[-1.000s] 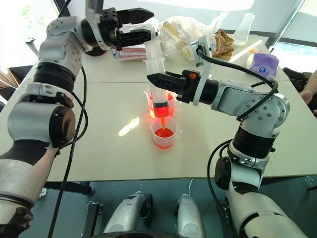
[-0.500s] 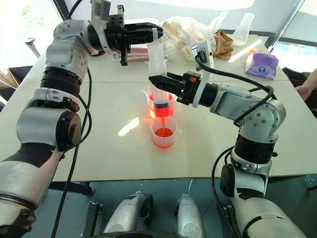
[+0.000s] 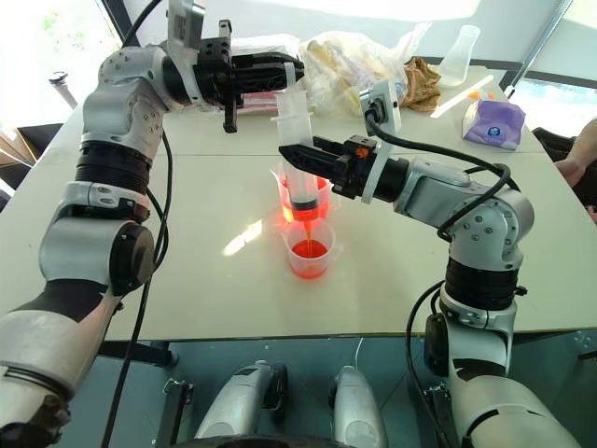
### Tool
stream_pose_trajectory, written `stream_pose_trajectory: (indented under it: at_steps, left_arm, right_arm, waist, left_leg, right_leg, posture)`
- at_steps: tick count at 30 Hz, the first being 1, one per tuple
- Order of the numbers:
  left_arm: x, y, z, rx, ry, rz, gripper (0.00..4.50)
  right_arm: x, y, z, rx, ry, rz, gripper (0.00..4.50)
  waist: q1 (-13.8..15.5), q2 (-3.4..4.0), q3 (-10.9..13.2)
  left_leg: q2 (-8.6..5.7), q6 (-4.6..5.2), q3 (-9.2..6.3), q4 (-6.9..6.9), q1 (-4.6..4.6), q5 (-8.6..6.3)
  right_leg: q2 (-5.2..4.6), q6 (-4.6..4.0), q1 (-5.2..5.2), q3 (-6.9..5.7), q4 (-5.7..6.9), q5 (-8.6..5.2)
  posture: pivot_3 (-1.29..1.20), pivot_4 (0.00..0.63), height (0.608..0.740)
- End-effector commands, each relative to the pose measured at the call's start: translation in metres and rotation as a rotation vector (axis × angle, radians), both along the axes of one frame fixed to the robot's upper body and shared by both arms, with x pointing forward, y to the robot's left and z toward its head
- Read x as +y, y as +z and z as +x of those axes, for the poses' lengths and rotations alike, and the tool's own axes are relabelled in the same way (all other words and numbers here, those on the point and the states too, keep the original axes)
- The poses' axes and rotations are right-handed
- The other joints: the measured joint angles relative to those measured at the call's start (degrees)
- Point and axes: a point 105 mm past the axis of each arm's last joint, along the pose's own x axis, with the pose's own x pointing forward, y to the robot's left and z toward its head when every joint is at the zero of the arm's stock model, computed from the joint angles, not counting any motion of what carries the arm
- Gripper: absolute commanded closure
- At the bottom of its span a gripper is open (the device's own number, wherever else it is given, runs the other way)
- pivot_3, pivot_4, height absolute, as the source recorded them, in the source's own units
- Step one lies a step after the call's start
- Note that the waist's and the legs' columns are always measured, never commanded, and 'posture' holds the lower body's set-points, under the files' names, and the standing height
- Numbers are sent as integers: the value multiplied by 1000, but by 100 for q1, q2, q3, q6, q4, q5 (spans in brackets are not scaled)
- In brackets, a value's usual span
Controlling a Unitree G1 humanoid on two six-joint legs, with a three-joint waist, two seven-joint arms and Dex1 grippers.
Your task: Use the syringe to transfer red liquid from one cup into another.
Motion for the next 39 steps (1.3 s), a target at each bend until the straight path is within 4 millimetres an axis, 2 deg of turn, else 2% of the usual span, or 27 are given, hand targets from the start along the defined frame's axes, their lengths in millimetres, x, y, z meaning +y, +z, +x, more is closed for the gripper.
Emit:
stream_pose_trajectory:
  at_steps: [1, 11, 16, 19, 21, 22, 25, 27, 30, 32, 34, 36, 38, 39]
  left_arm:
    - [-18, -4, -16, -2, -108, 22, 4496]
    - [-28, -27, -28, 38, -158, 64, 4496]
    - [-30, -27, -28, 35, -150, 55, 4496]
    - [-28, -17, -21, 31, -112, 15, 3366]
    - [-24, -8, -13, 2, -57, -8, 2897]
    - [-21, -3, -11, -8, -38, -22, 2798]
    - [-8, 11, -5, -35, 23, -51, 2074]
    - [8, 20, -2, -37, 68, -66, 1532]
    - [37, 32, 2, 8, 133, -124, 1532]
    - [68, 34, 6, 66, 229, -191, 1532]
    - [95, 27, 8, 104, 326, -224, 1532]
    - [109, 11, 3, 135, 394, -214, 1532]
    - [116, -15, -11, 183, 429, -159, 1532]
    - [118, -30, -22, 225, 440, -138, 1532]
  right_arm:
    - [-11, 22, 4, -97, -65, 50, 3006]
    - [-13, 26, 7, -137, -85, 69, 3006]
    - [-14, 27, 7, -163, -91, 69, 3006]
    - [-15, 26, 6, -185, -90, 48, 3006]
    - [-16, 27, 6, -202, -93, 34, 3006]
    - [-17, 28, 7, -211, -98, 30, 3006]
    - [-19, 33, 7, -235, -108, 28, 3006]
    - [-22, 39, 5, -255, -116, 28, 3006]
    - [-31, 50, 5, -270, -138, 39, 3006]
    - [-44, 61, 5, -272, -174, 53, 3006]
    - [-58, 69, 9, -241, -217, 63, 3006]
    - [-74, 71, 17, -146, -266, 66, 3006]
    - [-93, 64, 29, 9, -314, 36, 3006]
    - [-103, 53, 38, 123, -349, -10, 3006]
  waist:
    - [-4, 0, 0]
    - [-1, 0, 0]
    - [0, 0, 0]
    - [16, 0, 0]
    - [11, 0, 0]
    - [12, 0, 0]
    - [1, 0, 0]
    - [-3, 0, 0]
    - [-19, 2, 1]
    - [-27, 2, 1]
    - [-37, 3, 1]
    - [-32, 4, 1]
    - [-13, 5, 0]
    - [9, 5, 0]
  left_leg:
    - [0, 0, 0, 1, 1, 0]
    - [0, 0, -3, 8, 1, 0]
    - [0, 2, -6, 21, 1, -1]
    - [0, 6, -8, 31, 1, -4]
    - [1, 12, -10, 41, 1, -8]
    - [1, 13, -10, 43, 1, -8]
    - [1, 38, -10, 47, 2, -24]
    - [1, 36, -10, 47, 2, -23]
    - [3, 30, -10, 46, 2, -19]
    - [4, 30, -10, 46, 2, -19]
    - [4, 31, -10, 44, 3, -20]
    - [5, 25, -10, 42, 6, -17]
    - [5, 13, -10, 42, 8, -11]
    - [5, 12, -11, 42, 8, -11]
  right_leg:
    - [0, 0, 1, 0, 0, 0]
    - [-1, 0, 6, 0, 1, 0]
    - [-1, 0, 12, 0, 1, 0]
    - [0, 0, 18, -1, 1, 0]
    - [0, 0, 22, -1, 1, 0]
    - [2, 1, 22, -1, 1, 0]
    - [3, 6, 26, -1, 1, 3]
    - [2, 6, 25, -1, 2, 3]
    - [1, 6, 23, -1, 3, 3]
    - [0, 6, 20, 0, 6, 3]
    - [-2, 6, 19, 1, 5, 3]
    - [-6, 6, 21, 3, 5, 3]
    - [-11, 5, 25, 4, 4, 3]
    - [-14, 5, 28, 6, 0, 3]
  posture:
    - [0, 150, 740]
    - [0, 150, 740]
    - [0, 150, 740]
    - [0, 150, 740]
    - [0, 150, 740]
    - [0, 150, 740]
    - [0, 150, 740]
    - [0, 150, 740]
    - [0, 150, 740]
    - [0, 150, 740]
    - [0, 150, 740]
    - [0, 150, 740]
    - [0, 150, 740]
    - [0, 150, 740]
